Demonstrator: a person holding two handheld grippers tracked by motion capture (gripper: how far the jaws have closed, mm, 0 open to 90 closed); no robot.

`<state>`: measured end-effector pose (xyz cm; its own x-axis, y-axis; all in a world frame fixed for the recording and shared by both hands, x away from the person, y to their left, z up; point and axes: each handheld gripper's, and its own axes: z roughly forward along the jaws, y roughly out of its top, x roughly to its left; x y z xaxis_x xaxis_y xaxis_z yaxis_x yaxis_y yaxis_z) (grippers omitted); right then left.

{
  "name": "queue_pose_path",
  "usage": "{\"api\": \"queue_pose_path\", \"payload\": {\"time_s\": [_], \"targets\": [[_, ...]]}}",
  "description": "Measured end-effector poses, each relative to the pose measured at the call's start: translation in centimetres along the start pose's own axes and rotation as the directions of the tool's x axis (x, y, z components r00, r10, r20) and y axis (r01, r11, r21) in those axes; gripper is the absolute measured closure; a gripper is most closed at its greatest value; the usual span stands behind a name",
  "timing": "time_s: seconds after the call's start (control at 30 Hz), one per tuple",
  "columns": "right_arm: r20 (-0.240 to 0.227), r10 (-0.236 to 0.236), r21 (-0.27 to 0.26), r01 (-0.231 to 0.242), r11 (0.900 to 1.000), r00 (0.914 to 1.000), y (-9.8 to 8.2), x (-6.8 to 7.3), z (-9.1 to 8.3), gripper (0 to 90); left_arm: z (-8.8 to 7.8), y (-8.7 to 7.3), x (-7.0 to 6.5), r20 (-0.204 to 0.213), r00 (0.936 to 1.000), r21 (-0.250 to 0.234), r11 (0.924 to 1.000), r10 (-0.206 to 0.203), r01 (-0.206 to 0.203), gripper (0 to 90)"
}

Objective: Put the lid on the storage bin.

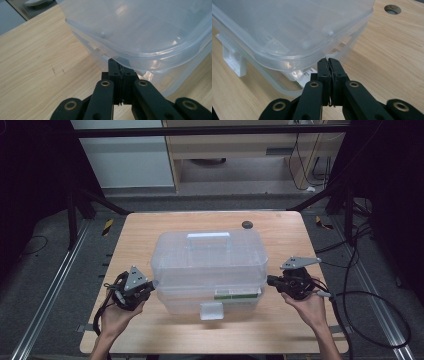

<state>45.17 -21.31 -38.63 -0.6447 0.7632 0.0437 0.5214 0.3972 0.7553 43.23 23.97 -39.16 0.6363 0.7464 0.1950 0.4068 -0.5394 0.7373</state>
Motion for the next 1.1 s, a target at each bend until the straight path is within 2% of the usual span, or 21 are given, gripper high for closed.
{"api": "queue_pose_path", "payload": {"time_s": [0.23, 0.37, 0.4, 0.47, 0.53, 0.6, 0.73, 0.8, 0.93, 1.1], "targets": [[0.019, -0.029, 0.037, 0.028, 0.999, 0.9994, -0.3, 0.3, 0.4, 89.0, 0.4, -0.5, 0.1, 0.023, 0.9997, 0.022, 0.9997, -0.008, 0.007, 89.1], [0.025, -0.032, 0.038, 0.031, 0.999, 0.9992, -0.3, 0.3, 0.3, 89.6, 0.8, -0.8, 0.2, -0.001, 1.0000, 0.049, 0.9988, -0.010, 0.010, 89.2], [0.023, -0.033, 0.037, 0.032, 0.999, 0.9992, -0.3, 0.2, 0.2, 88.8, 0.9, -1.0, 0.3, -0.007, 0.9999, 0.050, 0.9986, -0.013, 0.013, 89.3], [0.014, -0.026, 0.033, 0.025, 0.999, 0.9996, -0.3, 0.1, 0.1, 88.6, 1.0, -1.2, 0.7, 0.009, 0.9991, 0.044, 0.9982, -0.042, 0.041, 89.4], [0.037, -0.033, 0.041, 0.031, 0.999, 0.9988, -0.3, 0.0, 0.1, 88.2, 1.0, -1.2, 1.0, -0.026, 0.9981, 0.051, 0.9971, -0.056, 0.057, 89.3], [0.054, -0.026, 0.044, 0.023, 0.999, 0.9982, -0.5, -0.3, 0.2, 87.8, 0.8, -1.5, 1.5, -0.041, 0.9963, 0.052, 0.9956, -0.076, 0.078, 89.3], [0.090, 0.008, 0.041, -0.012, 0.999, 0.9959, -1.1, -1.4, 0.2, 85.6, 0.5, -2.0, 2.6, -0.075, 0.9904, 0.042, 0.9920, -0.116, 0.119, 88.7], [0.109, 0.023, 0.022, -0.025, 0.999, 0.9937, -1.4, -2.0, 0.2, 83.1, 0.4, -2.4, 3.3, -0.096, 0.9864, 0.033, 0.9900, -0.133, 0.137, 87.1], [0.171, 0.046, -0.017, -0.044, 0.999, 0.9842, -2.2, -3.2, 0.5, 71.2, 0.6, -3.3, 4.5, -0.136, 0.9769, 0.025, 0.9852, -0.165, 0.170, 80.8], [0.234, 0.092, -0.050, -0.083, 0.995, 0.9679, -3.4, -4.8, 1.2, 49.8, 1.5, -4.4, 5.7, -0.168, 0.9634, 0.045, 0.9746, -0.209, 0.219, 65.1]]}}
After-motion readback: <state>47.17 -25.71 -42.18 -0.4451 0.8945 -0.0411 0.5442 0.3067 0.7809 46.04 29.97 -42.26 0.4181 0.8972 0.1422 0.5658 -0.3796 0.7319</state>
